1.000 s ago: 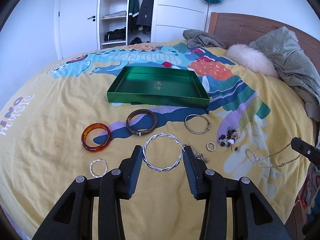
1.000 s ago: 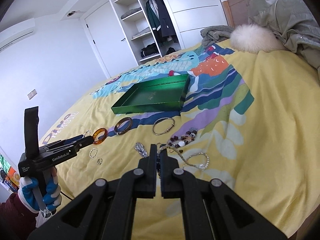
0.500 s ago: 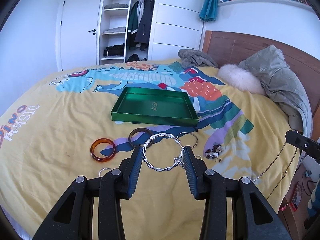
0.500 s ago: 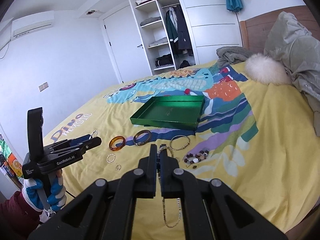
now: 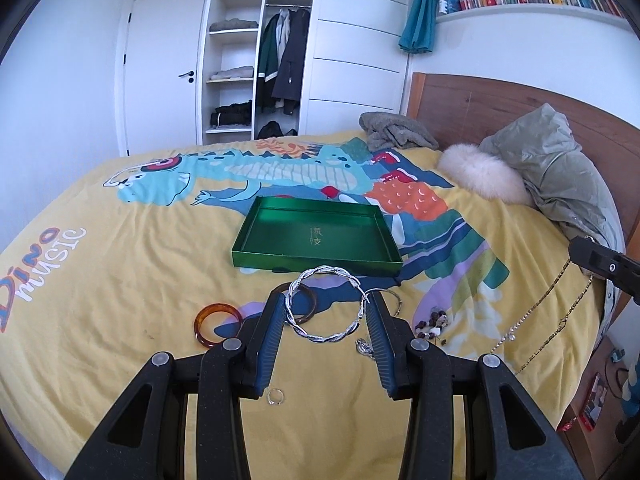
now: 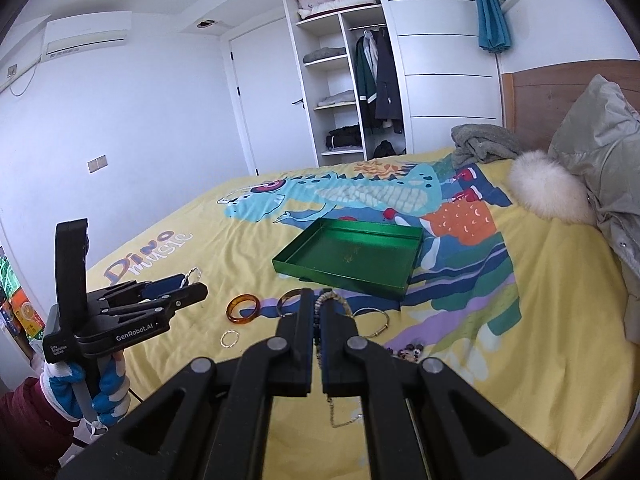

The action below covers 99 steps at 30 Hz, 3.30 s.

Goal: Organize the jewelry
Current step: 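Carry the hoop with the left tool while the right tool carries the necklace to the green tray, then open the left tool over the tray while the right tool releases the necklace inside, then withdraw both tools from the tray back toward the remaining jewelry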

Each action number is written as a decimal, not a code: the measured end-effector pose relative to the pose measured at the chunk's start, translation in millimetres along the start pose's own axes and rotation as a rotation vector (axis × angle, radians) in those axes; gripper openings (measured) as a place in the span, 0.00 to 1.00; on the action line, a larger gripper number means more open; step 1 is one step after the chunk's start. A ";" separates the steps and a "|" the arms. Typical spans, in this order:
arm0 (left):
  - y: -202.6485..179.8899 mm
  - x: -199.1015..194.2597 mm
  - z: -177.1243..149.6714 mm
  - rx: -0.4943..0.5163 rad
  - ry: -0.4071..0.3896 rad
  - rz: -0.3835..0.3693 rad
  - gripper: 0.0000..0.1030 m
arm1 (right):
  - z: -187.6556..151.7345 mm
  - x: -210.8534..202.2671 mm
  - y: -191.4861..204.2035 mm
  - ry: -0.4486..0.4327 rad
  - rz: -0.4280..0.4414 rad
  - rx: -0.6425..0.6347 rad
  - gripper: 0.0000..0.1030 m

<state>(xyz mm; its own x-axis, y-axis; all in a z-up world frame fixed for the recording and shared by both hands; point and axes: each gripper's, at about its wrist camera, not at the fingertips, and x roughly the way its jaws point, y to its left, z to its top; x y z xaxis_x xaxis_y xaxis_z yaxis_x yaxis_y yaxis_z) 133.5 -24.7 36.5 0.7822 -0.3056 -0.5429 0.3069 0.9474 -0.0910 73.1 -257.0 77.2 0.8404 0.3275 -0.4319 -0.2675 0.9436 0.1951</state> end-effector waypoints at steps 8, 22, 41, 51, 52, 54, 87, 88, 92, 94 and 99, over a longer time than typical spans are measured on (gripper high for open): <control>0.8 15.5 19.9 0.007 0.001 0.002 0.40 | 22.0 21.3 -5.5 0.007 -0.001 -0.024 0.02; 21.4 93.7 77.1 -0.020 0.040 0.056 0.40 | 88.1 114.3 -29.9 0.028 -0.043 -0.074 0.02; 49.2 314.9 85.3 -0.040 0.255 0.185 0.40 | 64.2 336.5 -101.8 0.210 -0.096 -0.022 0.02; 55.1 365.0 56.7 -0.057 0.364 0.228 0.41 | 9.7 359.4 -148.2 0.370 -0.131 0.029 0.04; 54.4 365.7 55.5 -0.054 0.369 0.230 0.41 | 7.8 359.5 -147.2 0.382 -0.126 0.023 0.04; 52.7 365.0 54.6 -0.044 0.372 0.237 0.41 | 4.8 356.8 -144.3 0.398 -0.125 0.014 0.06; 58.7 -6.1 105.0 -0.020 0.023 0.252 0.55 | 74.5 54.2 -5.5 0.076 -0.073 -0.102 0.36; 60.8 -16.6 100.4 -0.025 0.020 0.251 0.55 | 74.5 45.1 -0.1 0.065 -0.067 -0.106 0.36; 62.5 -47.0 83.0 -0.021 0.003 0.255 0.55 | 71.3 15.7 17.1 0.033 -0.053 -0.114 0.36; 62.4 -57.7 71.7 -0.015 -0.001 0.257 0.55 | 67.6 4.7 23.9 0.020 -0.042 -0.117 0.36; 62.3 -68.4 40.1 -0.014 0.016 0.238 0.55 | 50.7 -9.6 34.2 0.018 -0.027 -0.117 0.36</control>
<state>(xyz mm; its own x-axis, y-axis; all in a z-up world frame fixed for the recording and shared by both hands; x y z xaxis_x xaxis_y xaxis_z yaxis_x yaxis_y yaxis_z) 120.9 51.4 101.4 0.8228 -0.0717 -0.5639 0.1070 0.9938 0.0298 79.8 -230.3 132.6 0.8398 0.3013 -0.4517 -0.2986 0.9511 0.0793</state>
